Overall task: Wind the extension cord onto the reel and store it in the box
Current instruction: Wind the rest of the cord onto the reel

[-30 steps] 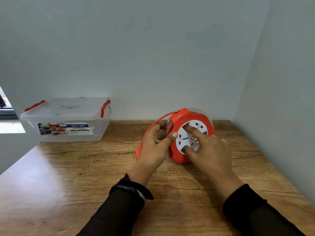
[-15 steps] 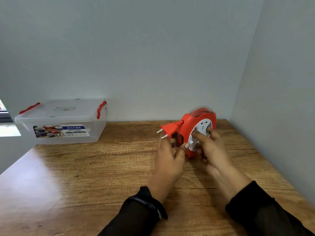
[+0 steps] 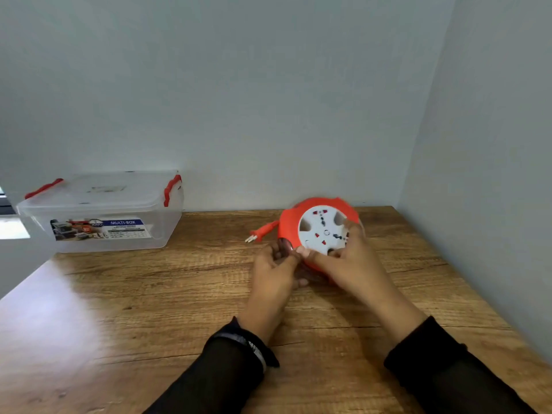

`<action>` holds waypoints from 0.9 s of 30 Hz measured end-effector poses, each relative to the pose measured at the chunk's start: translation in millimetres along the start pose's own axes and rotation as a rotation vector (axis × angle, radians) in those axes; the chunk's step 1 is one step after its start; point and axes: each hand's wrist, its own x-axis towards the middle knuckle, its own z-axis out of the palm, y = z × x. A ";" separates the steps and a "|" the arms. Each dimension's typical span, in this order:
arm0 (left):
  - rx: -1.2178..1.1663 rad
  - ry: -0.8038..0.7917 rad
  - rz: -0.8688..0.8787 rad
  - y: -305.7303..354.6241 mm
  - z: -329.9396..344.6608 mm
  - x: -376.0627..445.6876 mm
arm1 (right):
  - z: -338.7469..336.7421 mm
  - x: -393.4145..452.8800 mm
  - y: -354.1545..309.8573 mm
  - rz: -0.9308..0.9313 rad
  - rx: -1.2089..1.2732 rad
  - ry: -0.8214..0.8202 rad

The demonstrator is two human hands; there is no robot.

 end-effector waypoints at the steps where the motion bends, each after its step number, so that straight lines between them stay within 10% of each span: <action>1: -0.025 -0.004 -0.055 0.8 -2.0 1.8 | 3.1 -2.0 1.5 -0.025 -0.112 -0.040; 9: 0.194 -0.032 -0.088 2.2 -5.2 7.1 | 1.5 -8.2 0.9 -0.167 -0.549 -0.069; 14: 0.734 0.112 0.115 -2.3 -12.0 8.0 | 0.6 -5.7 5.3 -0.168 -0.635 -0.062; 27: 0.775 0.552 0.549 48.7 -60.6 17.3 | 24.1 -6.9 -9.2 -0.640 -0.355 0.123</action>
